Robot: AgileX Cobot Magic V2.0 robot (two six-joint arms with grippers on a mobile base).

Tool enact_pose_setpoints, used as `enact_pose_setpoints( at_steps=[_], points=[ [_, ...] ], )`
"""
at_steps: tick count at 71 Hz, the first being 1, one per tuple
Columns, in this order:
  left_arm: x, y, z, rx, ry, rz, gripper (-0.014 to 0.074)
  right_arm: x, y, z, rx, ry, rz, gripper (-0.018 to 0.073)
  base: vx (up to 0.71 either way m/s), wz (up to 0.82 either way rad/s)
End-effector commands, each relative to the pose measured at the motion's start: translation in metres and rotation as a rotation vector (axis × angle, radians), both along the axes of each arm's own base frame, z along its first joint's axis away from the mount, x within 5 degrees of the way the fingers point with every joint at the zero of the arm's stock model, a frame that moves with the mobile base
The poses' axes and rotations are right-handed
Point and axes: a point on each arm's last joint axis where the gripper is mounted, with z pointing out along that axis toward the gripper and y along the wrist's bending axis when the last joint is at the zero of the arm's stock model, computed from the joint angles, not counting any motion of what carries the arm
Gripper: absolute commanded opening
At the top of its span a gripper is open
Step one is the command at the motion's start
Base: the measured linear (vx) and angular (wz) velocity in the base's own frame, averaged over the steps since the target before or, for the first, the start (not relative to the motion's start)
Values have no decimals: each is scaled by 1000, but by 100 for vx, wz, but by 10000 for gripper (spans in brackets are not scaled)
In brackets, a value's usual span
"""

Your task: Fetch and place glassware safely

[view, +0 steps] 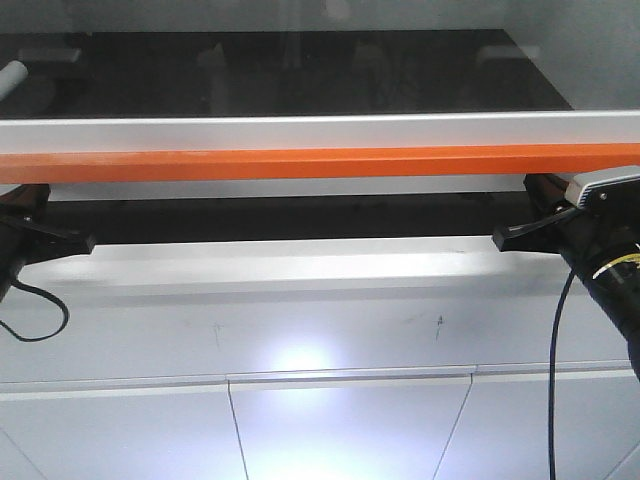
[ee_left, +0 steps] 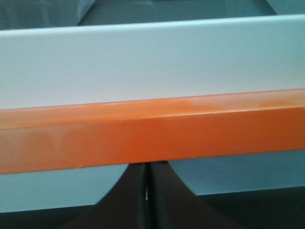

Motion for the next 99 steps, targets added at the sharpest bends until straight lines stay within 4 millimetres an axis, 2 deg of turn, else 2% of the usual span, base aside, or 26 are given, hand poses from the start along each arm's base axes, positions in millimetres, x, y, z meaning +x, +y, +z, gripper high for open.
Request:
enact_pose_setpoints(
  at_steps=[1,12,31,43,86,99],
  points=[
    [-9,-2,63,-6,-383,-8,-7,-3,-1,48,30,-300,12,-1,0,0],
    [-11,-2,76,-6,-392,-8,-7,-3,-1,58,22,-310,9,-1,0,0],
    [-7,-6,113,33,-422,-45,-7,5,-2,94,-2,-362,-3,-1,0,0],
    [-9,-5,130,34,-454,-42,-7,1,-2,111,-8,-402,-7,-1,0,0],
    [-12,-5,134,33,-447,-41,-7,0,-2,112,12,-381,-5,-1,0,0],
    [-22,-5,141,37,-391,-36,-7,-6,-3,118,-11,-312,-28,-1,0,0]
  ],
)
